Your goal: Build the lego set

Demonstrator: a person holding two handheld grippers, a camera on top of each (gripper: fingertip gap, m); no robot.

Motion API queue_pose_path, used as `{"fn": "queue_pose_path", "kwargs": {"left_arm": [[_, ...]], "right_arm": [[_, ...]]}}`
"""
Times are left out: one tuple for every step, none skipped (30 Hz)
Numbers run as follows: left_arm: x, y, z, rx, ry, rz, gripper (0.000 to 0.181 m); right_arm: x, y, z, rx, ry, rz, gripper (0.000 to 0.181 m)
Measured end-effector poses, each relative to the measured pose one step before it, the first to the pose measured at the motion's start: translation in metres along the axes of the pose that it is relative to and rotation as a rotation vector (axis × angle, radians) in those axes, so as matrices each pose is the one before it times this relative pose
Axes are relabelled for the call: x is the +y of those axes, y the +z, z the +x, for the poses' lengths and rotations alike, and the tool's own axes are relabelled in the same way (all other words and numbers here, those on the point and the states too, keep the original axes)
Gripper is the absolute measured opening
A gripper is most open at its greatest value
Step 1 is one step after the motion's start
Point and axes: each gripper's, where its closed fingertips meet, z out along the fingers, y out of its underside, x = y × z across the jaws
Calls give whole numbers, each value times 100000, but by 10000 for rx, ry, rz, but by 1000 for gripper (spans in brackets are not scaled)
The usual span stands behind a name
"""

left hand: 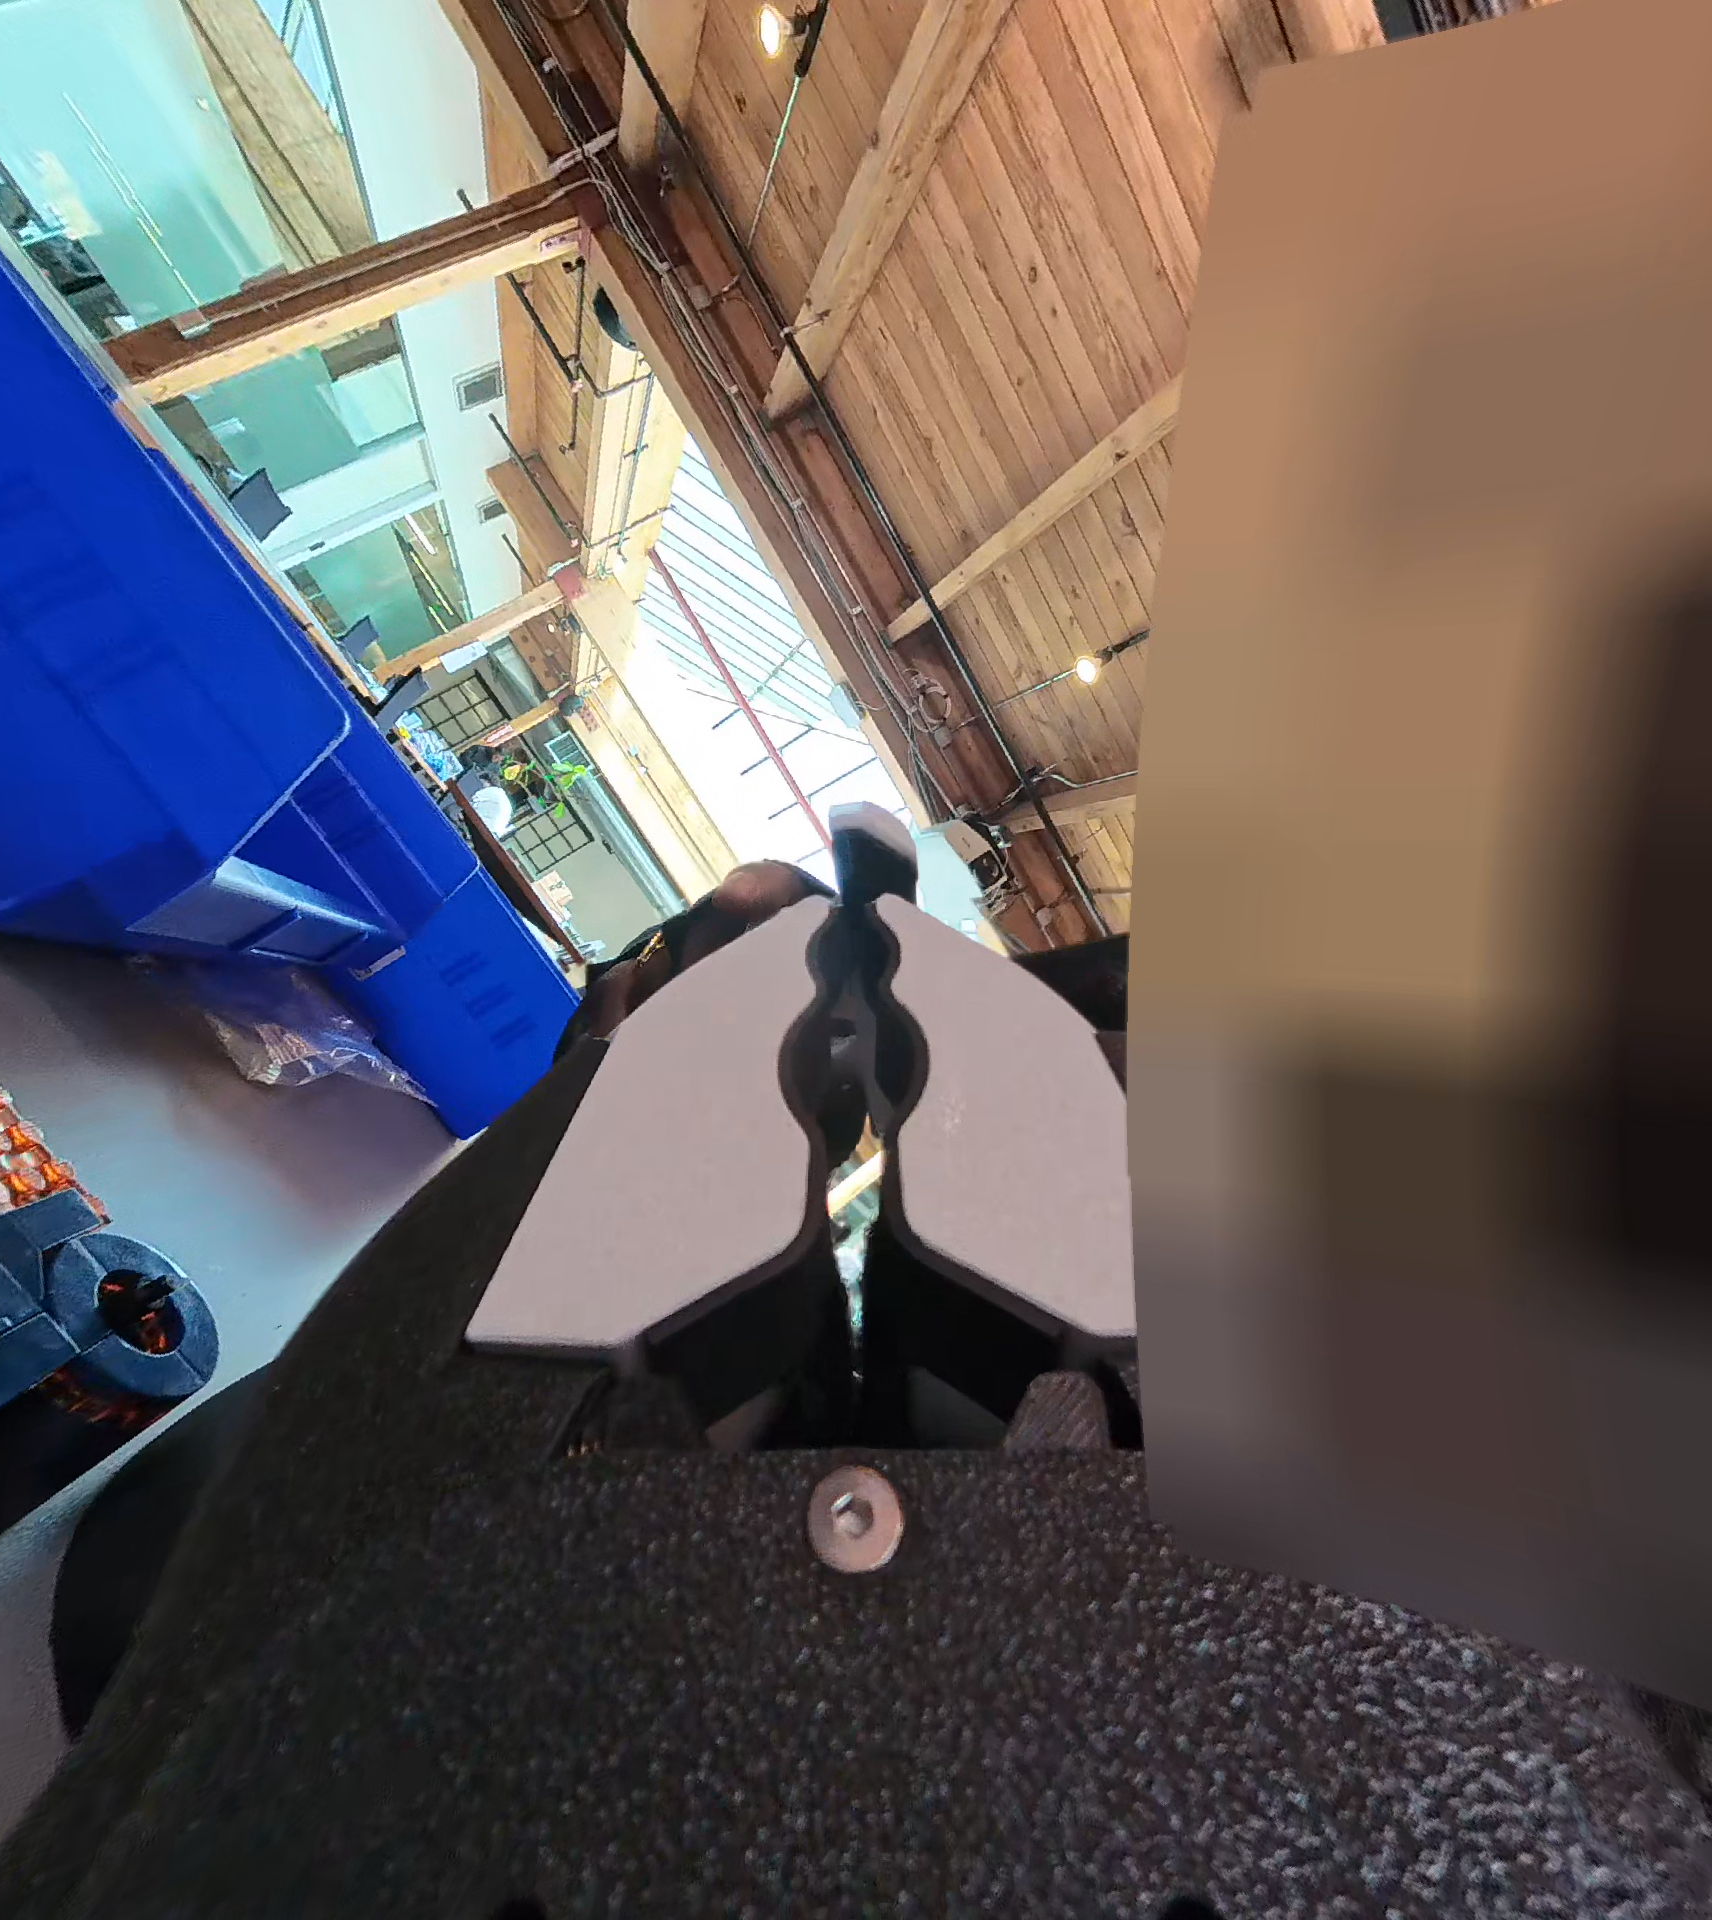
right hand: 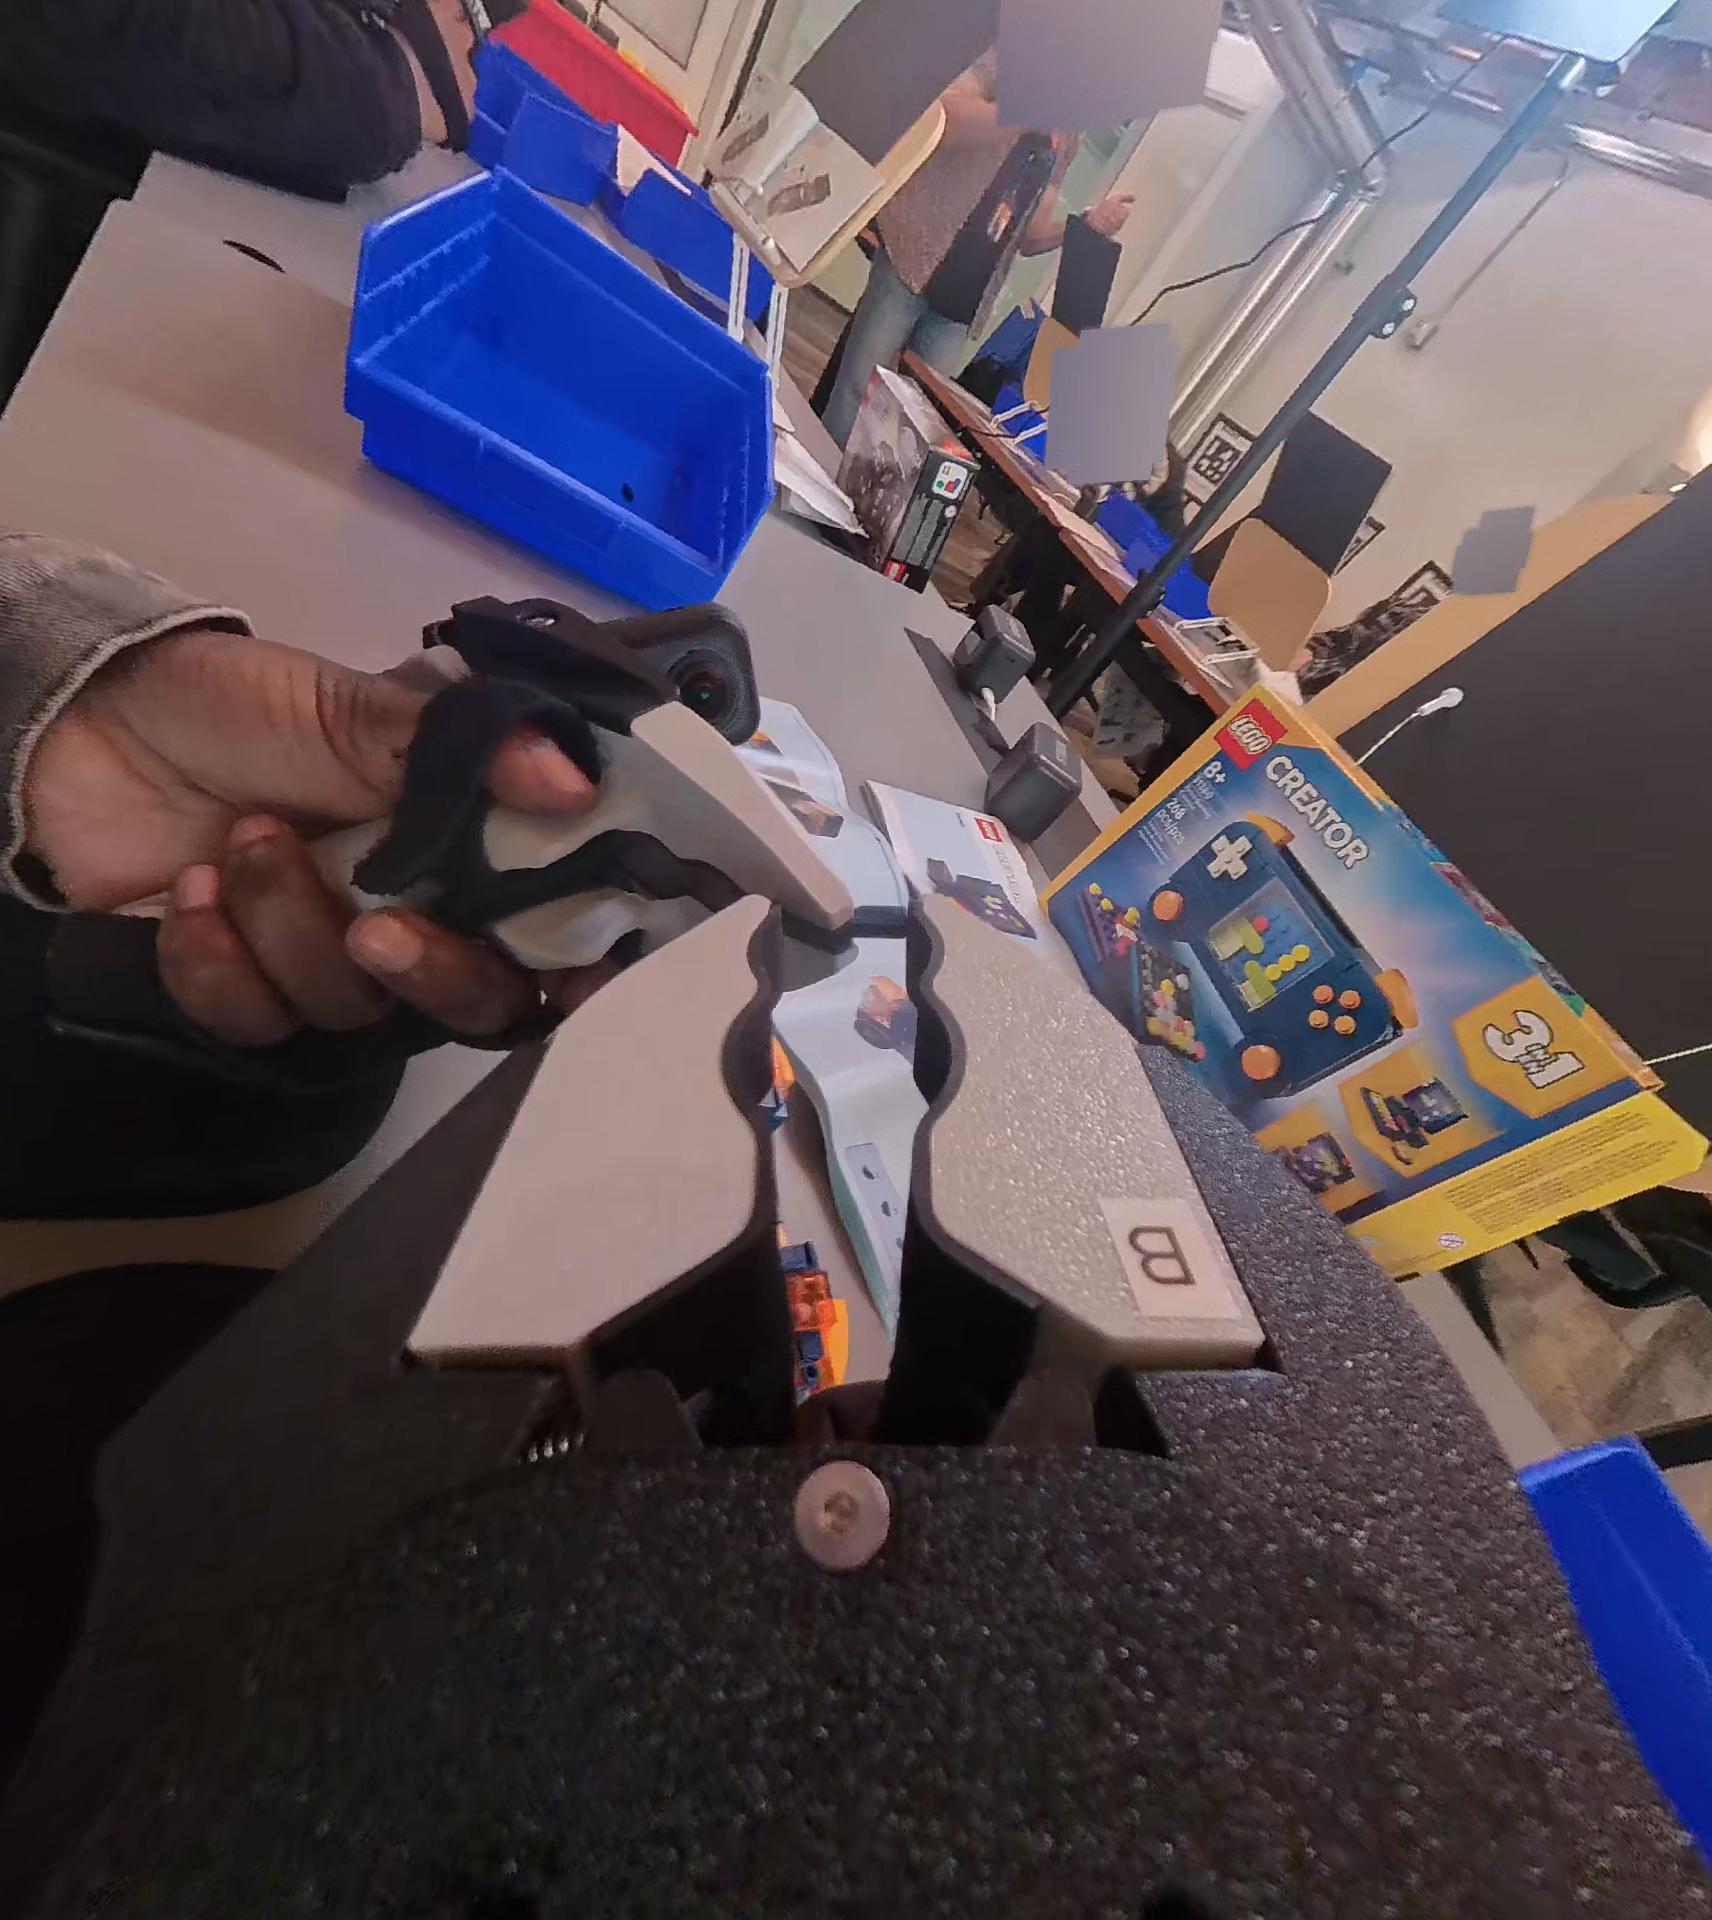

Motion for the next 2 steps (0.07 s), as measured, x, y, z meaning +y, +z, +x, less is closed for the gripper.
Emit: {"fn": "queue_pose_path", "kwargs": {"left_arm": [[94,-1,25,-22,107,-111,2],[97,11,87,19,87,-110,2]], "right_arm": [[-21,-58,-71,-122,112,76,22],[-76,-77,-51,-71,37,132,21]]}}
